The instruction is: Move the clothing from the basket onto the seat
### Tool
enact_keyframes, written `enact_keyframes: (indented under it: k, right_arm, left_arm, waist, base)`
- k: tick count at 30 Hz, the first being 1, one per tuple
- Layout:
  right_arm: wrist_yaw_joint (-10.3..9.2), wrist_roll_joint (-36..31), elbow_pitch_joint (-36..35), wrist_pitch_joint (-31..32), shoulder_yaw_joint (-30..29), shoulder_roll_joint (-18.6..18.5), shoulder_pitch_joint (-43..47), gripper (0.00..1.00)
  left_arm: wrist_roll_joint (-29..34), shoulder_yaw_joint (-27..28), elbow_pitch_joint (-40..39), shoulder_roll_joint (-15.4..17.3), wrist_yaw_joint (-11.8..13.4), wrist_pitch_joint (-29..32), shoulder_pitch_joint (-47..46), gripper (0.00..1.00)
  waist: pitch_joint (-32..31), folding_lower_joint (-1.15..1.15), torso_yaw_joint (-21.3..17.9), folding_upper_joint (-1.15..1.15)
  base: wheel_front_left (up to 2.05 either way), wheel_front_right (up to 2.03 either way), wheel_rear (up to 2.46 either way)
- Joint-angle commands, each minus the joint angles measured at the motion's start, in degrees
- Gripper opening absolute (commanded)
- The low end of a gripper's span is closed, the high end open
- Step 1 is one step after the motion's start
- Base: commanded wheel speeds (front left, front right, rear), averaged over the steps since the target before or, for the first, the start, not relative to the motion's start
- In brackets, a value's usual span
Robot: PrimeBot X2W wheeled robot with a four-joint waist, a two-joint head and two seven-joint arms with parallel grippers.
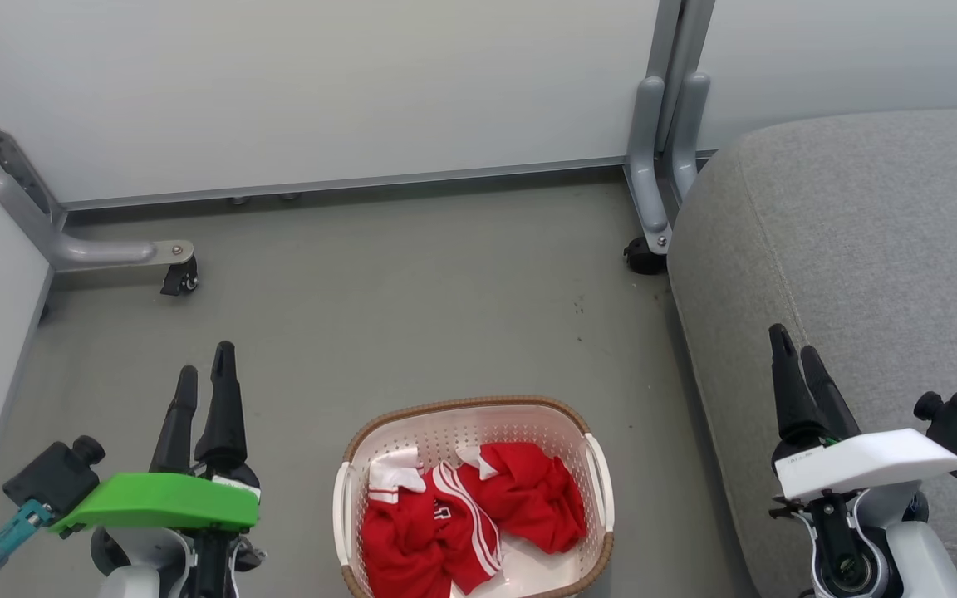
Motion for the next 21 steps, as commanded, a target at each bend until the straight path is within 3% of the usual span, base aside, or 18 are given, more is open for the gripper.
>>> enact_keyframes:
  k: [1,21]
  right_arm:
    - [0.03,-2.3,-1.1,-0.7,0.3,-0.3,-0.1,1.0]
    - [0.03,-19.1,-0.2,-4.0,2.0,-0.4,0.0,1.0]
  left_arm:
    - [2.6,-0.3,-1.0,0.2,0.0,-0.6,-0.5,1.0]
    - [21.8,-3.2,-0.7,0.8,2.2,-4.0,0.0,1.0]
  waist:
    - [0.0,0.0,0.0,0.0]
    - [0.3,0.0,0.4,0.0]
  base:
    - [0.0,0.0,0.0]
    - [0.0,0.0,0.0]
